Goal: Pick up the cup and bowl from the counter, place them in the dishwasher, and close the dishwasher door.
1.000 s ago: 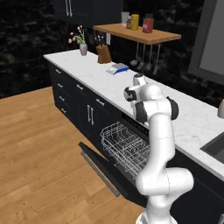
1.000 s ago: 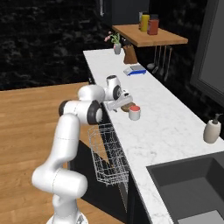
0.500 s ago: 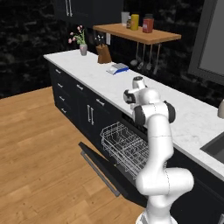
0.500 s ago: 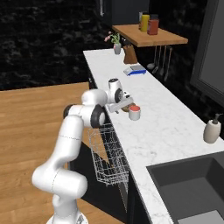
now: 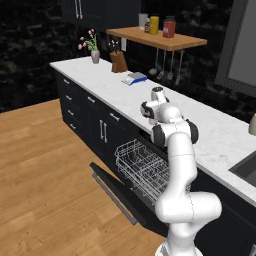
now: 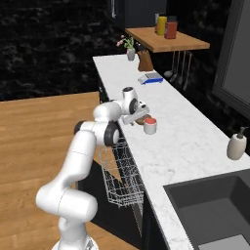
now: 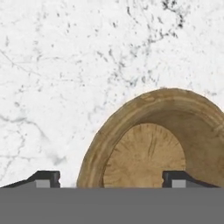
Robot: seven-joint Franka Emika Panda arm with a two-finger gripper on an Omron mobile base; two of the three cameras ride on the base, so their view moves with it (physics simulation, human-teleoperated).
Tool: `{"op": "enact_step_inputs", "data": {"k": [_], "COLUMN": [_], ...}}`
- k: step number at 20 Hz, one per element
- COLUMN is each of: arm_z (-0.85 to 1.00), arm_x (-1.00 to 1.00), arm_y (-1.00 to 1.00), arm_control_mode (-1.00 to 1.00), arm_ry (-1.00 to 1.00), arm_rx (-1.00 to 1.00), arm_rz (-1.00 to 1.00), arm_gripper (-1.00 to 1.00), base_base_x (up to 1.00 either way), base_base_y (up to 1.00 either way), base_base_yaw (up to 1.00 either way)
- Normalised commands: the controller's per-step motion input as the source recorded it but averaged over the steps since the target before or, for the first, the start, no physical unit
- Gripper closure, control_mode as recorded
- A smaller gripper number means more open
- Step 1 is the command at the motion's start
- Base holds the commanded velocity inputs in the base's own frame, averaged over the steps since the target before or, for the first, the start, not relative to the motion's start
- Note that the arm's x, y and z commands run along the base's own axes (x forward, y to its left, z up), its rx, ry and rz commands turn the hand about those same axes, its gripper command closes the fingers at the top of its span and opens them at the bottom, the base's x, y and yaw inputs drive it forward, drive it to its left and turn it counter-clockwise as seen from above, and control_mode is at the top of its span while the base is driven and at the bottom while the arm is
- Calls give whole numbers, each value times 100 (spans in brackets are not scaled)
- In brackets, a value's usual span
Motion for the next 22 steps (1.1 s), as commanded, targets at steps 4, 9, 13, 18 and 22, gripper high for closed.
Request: {"op": "enact_step_inputs", "data": {"k": [4, 9, 13, 18, 22], "arm_z": [-25, -28, 0, 0, 0], "arm_x": [0, -28, -91, -100, -100], "arm_y": [0, 2, 54, 95, 94], "arm_control_mode": [-100, -100, -100, -100, -100], "arm_ry": [0, -1, -9, -13, -13], "arm_rx": [0, 0, 0, 0, 0], "arm_rz": [2, 0, 0, 0, 0], "arm_gripper": [100, 100, 100, 100, 100], "base_base_x": [0, 0, 0, 0, 0], "base_base_y": [0, 0, 0, 0, 0], "base_base_yaw": [0, 0, 0, 0, 0]}}
